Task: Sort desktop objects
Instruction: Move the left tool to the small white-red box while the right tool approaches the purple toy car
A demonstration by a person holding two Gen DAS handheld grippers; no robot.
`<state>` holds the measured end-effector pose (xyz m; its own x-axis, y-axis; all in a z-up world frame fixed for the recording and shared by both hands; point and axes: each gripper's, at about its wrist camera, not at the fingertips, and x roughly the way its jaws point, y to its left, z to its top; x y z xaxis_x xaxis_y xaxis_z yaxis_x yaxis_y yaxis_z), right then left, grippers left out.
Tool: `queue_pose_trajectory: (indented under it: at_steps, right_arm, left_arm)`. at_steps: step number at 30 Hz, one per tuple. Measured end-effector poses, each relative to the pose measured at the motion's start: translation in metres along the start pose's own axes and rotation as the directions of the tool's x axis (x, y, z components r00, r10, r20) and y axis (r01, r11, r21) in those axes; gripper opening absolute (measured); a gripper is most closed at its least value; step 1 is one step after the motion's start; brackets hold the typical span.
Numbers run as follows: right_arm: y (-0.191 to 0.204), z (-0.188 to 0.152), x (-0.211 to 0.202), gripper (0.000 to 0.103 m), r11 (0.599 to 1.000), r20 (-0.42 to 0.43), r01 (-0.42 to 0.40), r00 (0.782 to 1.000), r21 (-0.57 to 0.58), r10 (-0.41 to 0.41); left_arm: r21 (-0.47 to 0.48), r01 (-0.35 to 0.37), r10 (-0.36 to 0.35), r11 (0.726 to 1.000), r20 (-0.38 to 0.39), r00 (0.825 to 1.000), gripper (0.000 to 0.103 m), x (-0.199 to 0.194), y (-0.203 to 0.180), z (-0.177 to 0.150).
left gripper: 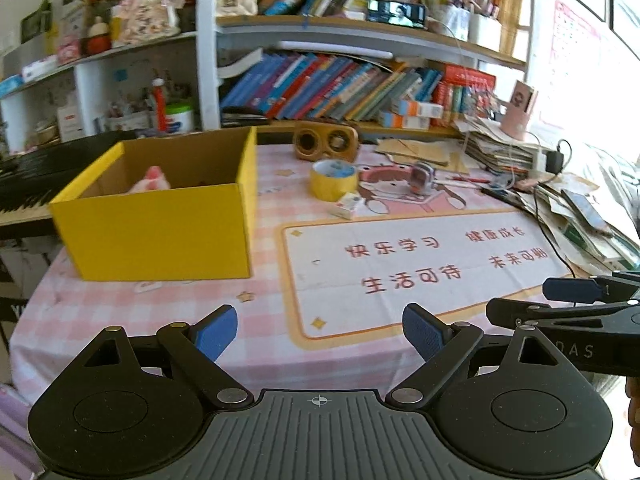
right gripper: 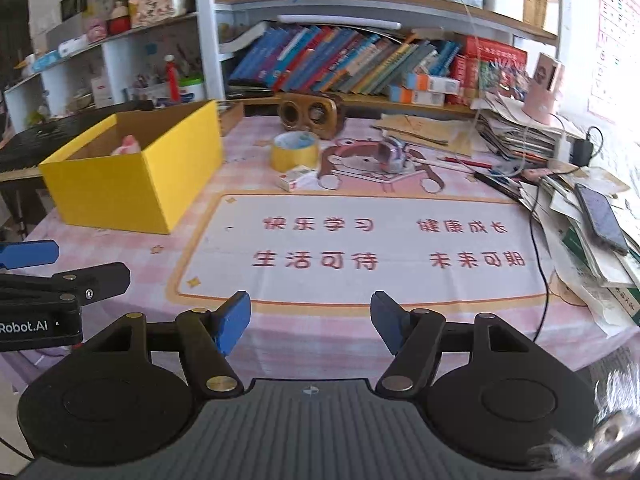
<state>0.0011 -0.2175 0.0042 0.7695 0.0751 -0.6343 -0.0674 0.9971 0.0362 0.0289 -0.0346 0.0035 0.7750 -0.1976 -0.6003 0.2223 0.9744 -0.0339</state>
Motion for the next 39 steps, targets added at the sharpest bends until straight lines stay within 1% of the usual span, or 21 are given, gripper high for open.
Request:
queue_pose_trajectory:
  at_steps: [10,14,21,29,39]
  right_arm:
    - [-0.039,0.017,0.028,0.064,0.999,-0.043,0.030,0.999,0.020,-0.029]
    - [-0.051,0.027,0.043,0.064,1.000,-0.066,0.031,0.997,0.001,-0.031]
    - [-0.069,0.047,0.069,0.064,0.999,-0.081,0.018,0.997,-0.039,-0.021]
    - [-0.092,0.072,0.104,0.065,0.998,-0.098,-0.021,0.995,-0.065,0.014]
    - [-0.122,0.109,0.157,0.065,0.997,-0.095,-0.071,0.993,-0.043,0.067]
  left_arm:
    - [0.018,0.044,-0.043,0.999,-0.050,0.998,0.092,0.041,-0.030,0.018]
    - [-0.007,0.040,-0.040,0.999,-0.042,0.998,0.092,0.054,-0.036,0.026]
    - [-0.039,0.034,-0.037,0.999,-0.057,0.998,0.092,0.082,-0.048,0.041]
    - [-0.074,0.007,-0.013,0.997,-0.079,0.997,0.092,0.116,-0.060,0.059]
    - [-0.108,-0.069,0.060,0.992,-0.084,0.995,0.092,0.160,-0.061,0.088]
